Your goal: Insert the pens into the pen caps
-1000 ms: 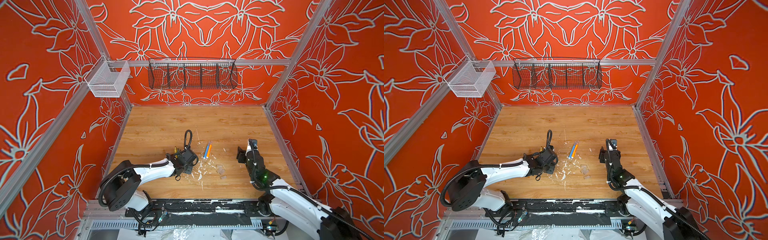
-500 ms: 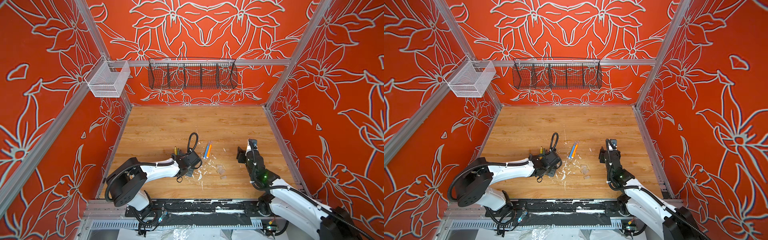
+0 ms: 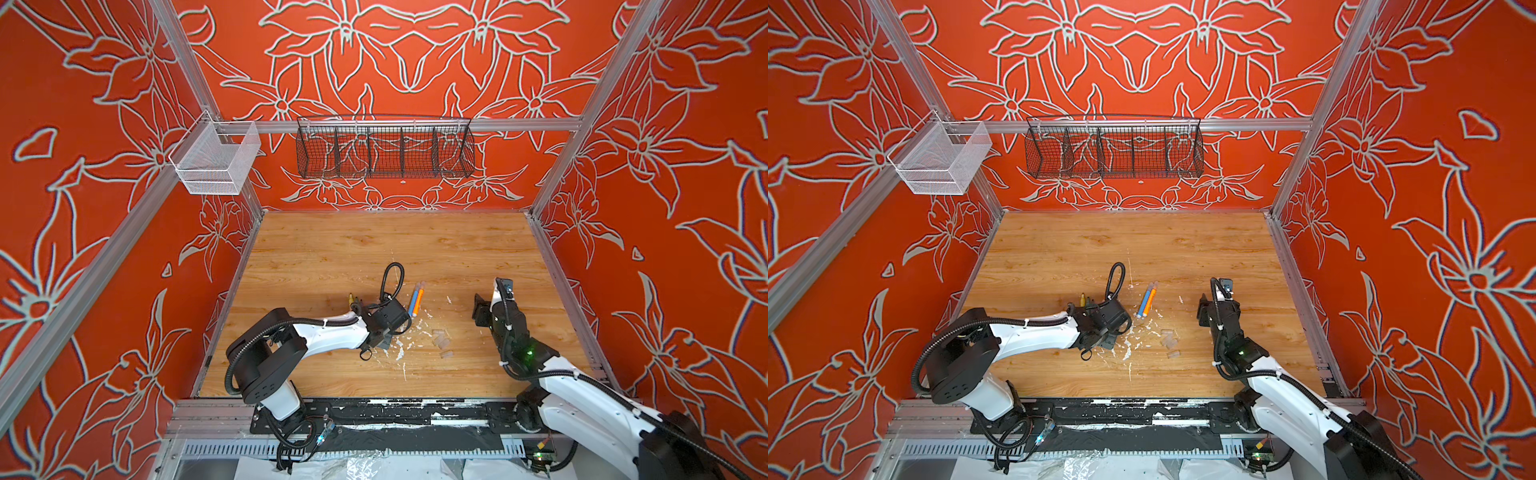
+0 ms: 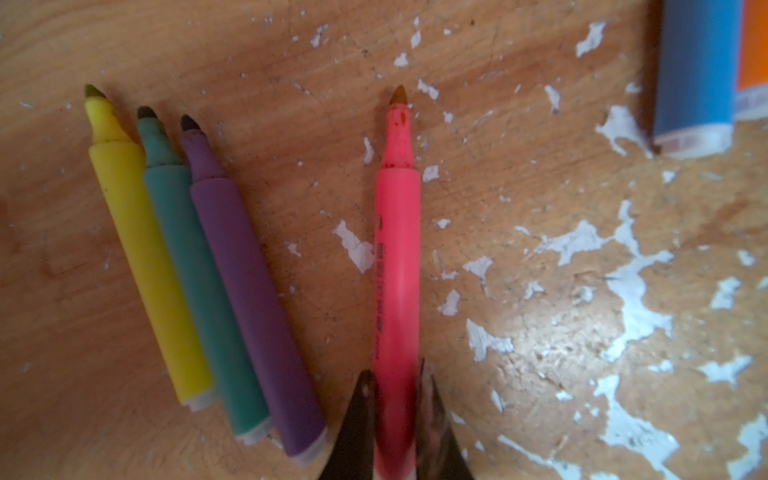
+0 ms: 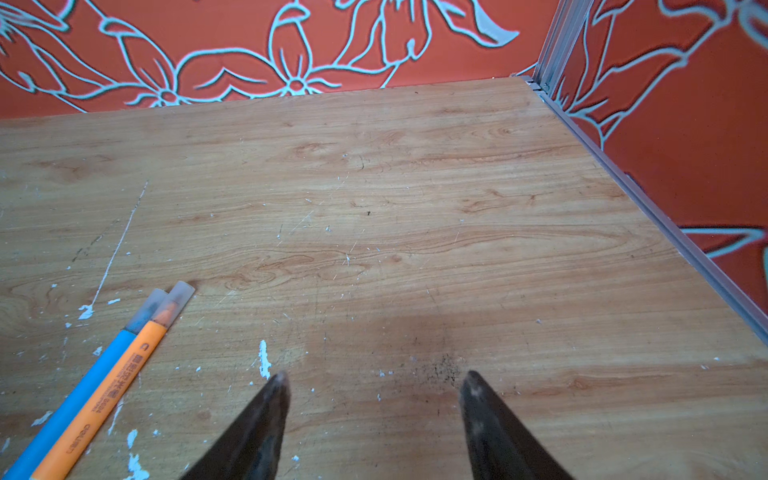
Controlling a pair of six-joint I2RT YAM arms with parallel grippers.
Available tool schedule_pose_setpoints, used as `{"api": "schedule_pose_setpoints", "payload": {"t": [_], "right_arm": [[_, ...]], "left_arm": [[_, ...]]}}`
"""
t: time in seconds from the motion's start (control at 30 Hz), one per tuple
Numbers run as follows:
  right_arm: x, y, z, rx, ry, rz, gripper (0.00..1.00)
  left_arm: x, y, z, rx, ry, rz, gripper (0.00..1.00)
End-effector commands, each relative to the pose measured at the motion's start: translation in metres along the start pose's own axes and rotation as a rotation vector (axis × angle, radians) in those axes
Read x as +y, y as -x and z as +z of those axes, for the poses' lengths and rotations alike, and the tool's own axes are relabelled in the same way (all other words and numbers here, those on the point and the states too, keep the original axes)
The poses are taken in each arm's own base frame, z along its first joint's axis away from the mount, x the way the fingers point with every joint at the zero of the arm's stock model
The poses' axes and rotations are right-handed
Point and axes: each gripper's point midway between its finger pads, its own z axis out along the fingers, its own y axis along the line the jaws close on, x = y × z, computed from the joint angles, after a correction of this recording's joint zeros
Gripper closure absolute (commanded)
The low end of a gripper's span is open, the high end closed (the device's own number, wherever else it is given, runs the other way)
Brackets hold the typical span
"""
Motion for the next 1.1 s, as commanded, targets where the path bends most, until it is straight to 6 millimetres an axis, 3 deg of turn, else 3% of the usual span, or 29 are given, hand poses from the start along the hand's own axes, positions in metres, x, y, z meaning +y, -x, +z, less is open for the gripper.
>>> {"api": "schedule_pose_setpoints", "payload": {"t": [0.0, 0.1, 0.2, 0.47, 0.7, 0.87, 1.07], "right_arm": [[0.007, 0.018, -0.001, -0.031, 0.024, 0.023, 0.33], [0.017, 0.009, -0.005, 0.031, 0.091, 0.103, 0.33], [0.050, 0.000, -0.014, 0.094, 0.294, 0.228, 0.33], [0.134, 0.029, -0.057, 0.157, 0.762, 0.463, 0.31], [0.196, 0.051, -0.098, 0.117, 1.036, 0.466, 0.30], [0.226, 0.054, -0.103, 0.144, 1.114, 0.491, 0.34], [0.254, 0.055, -0.104, 0.176, 1.199, 0.505, 0.43]], "left_arm": [[0.000, -0.013, 0.004, 0.046, 0.001, 0.025, 1.00], [-0.004, 0.001, -0.012, -0.017, -0.051, 0.017, 1.00], [-0.008, 0.021, -0.038, -0.114, -0.119, 0.005, 1.00], [-0.026, 0.062, -0.114, -0.388, -0.385, 0.019, 1.00], [-0.034, 0.062, -0.144, -0.495, -0.530, 0.046, 1.00], [-0.041, 0.054, -0.162, -0.546, -0.648, 0.061, 1.00], [-0.039, 0.047, -0.170, -0.566, -0.686, 0.071, 1.00]]}}
